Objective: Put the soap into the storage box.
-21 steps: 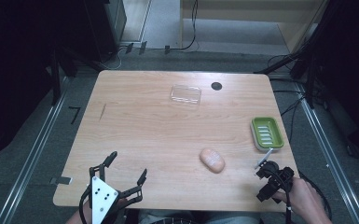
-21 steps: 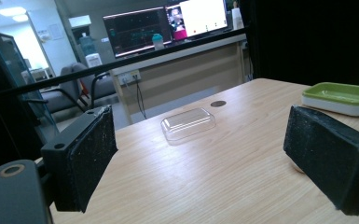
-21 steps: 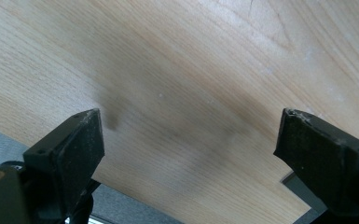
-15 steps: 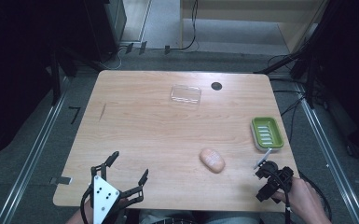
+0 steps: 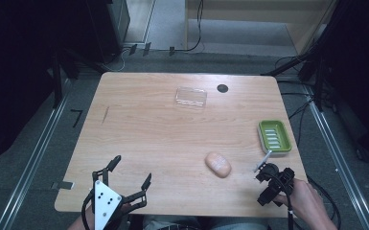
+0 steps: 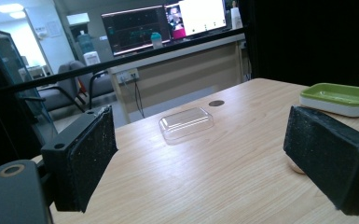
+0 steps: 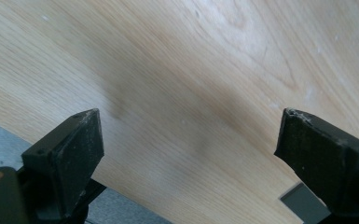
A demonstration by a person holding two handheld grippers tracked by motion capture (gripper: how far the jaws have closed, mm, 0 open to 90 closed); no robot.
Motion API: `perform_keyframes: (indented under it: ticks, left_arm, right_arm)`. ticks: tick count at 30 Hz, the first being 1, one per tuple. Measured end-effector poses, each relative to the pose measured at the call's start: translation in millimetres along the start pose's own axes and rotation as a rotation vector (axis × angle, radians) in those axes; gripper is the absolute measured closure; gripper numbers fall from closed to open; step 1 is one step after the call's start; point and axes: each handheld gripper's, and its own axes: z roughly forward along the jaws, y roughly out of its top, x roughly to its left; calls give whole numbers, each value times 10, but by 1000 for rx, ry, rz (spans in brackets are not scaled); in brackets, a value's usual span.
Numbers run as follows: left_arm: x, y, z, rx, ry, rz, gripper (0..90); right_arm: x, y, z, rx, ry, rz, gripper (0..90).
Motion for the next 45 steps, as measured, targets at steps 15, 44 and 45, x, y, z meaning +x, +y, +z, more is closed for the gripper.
perform_keyframes:
  ticks: [15, 44, 45]
  left_arm:
    - [-20, 7, 33, -7, -15, 8, 99]
    - [-20, 4, 62, -13, -26, 9, 99]
    - [-21, 3, 63, -14, -28, 10, 99]
  right_arm:
    - [130, 164, -88, -32, 26, -44, 52]
    - [386, 832, -205, -70, 52, -139, 47]
    - [408, 886, -214, -71, 56, -140, 47]
